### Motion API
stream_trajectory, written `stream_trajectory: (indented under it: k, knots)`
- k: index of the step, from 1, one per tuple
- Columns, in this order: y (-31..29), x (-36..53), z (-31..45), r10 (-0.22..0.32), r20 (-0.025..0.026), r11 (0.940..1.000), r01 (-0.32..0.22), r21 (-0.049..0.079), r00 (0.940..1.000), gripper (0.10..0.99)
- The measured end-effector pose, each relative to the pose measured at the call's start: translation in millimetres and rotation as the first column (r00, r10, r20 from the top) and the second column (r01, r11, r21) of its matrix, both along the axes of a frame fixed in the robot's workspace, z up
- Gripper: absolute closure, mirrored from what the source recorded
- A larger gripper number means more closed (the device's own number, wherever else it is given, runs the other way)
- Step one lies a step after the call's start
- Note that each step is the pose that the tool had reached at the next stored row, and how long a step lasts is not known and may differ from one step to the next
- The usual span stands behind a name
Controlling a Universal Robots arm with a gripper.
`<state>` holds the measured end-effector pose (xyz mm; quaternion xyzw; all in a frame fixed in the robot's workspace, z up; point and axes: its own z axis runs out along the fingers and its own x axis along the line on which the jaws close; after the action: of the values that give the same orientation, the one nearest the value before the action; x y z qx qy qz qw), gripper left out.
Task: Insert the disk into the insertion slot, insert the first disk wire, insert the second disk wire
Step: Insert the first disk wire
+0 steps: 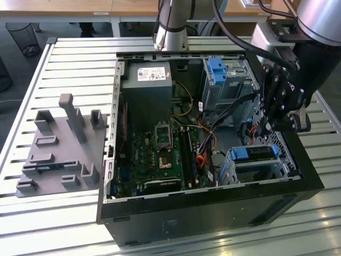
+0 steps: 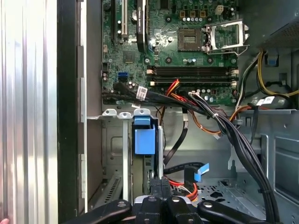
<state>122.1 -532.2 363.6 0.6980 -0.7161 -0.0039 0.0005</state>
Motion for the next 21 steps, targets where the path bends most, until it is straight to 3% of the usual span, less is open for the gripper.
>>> stream_trajectory:
  k: [4,12,21]
  knots:
    - [2.2,3.4,-0.5,-0.010,0.0000,1.0000,0.010,0.001,1.0000,0.980]
    - [4.0,4.4,-1.9,-0.080,0.0000,0.9968,0.080,0.000,0.9968,0.980]
    - [13.3,13.9,-4.3,-0.086,-0.0003,0.9963,0.086,0.001,0.9963,0.980]
